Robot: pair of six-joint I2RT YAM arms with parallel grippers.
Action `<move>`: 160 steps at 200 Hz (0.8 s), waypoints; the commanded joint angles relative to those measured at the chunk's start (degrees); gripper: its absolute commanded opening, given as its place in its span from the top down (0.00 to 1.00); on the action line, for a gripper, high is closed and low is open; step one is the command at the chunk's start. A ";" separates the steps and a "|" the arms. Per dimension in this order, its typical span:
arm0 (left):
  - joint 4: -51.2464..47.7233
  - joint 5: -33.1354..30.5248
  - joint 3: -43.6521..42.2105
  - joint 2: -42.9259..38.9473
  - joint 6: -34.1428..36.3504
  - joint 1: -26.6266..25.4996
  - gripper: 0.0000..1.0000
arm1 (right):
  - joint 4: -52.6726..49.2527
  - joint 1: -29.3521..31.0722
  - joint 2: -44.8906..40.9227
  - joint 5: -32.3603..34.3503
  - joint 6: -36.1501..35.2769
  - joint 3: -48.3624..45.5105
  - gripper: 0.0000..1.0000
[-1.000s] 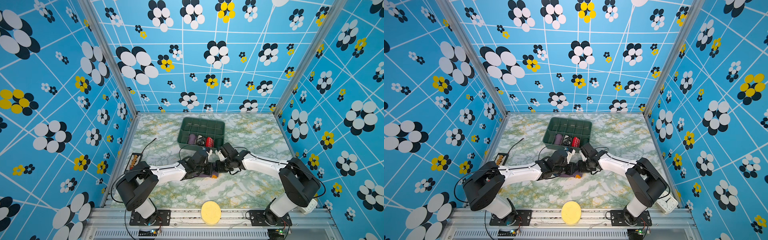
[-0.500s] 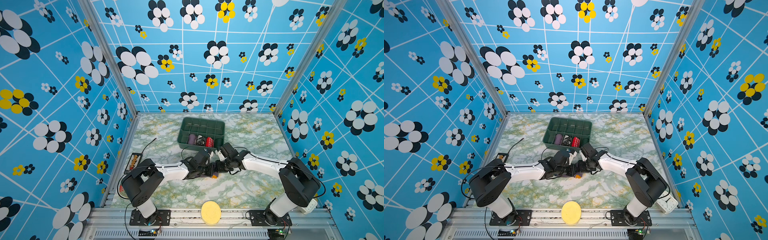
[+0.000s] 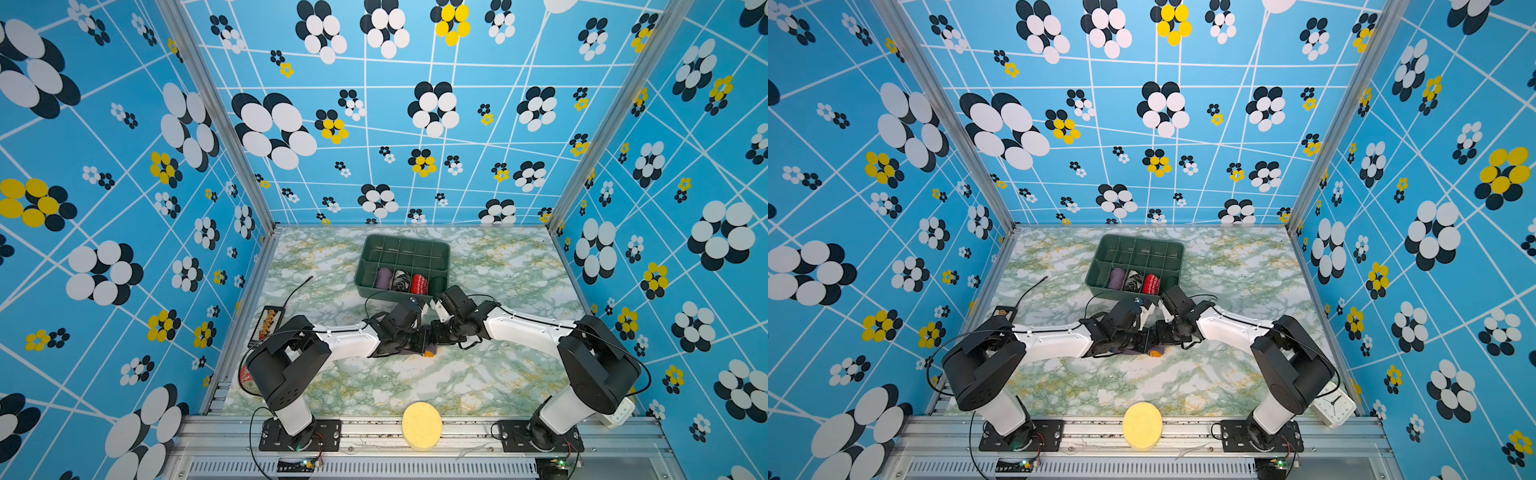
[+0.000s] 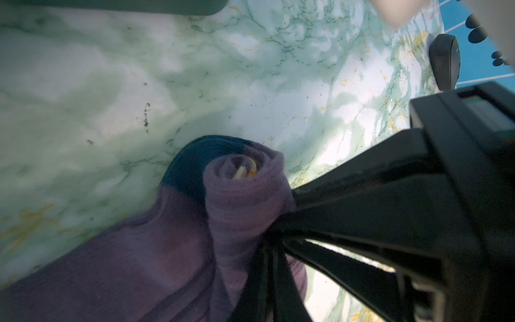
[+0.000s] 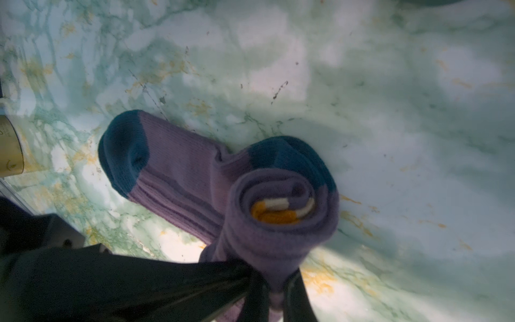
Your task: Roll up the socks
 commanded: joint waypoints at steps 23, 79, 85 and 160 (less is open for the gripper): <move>-2.36 -0.48 -2.83 2.08 1.25 1.78 0.90 | 2.13 0.29 -0.67 -1.50 1.29 -0.57 0.86; 0.18 0.81 -4.61 4.03 0.66 3.13 0.90 | 2.71 -0.12 -1.72 -2.23 1.73 -0.89 0.72; 0.46 0.97 -4.78 4.25 0.57 3.11 0.90 | 2.91 -0.19 -1.90 -2.41 1.89 -1.01 0.70; 1.70 1.29 -5.74 5.01 0.20 3.44 0.90 | 15.63 -5.49 -10.29 -7.71 11.06 -11.29 0.57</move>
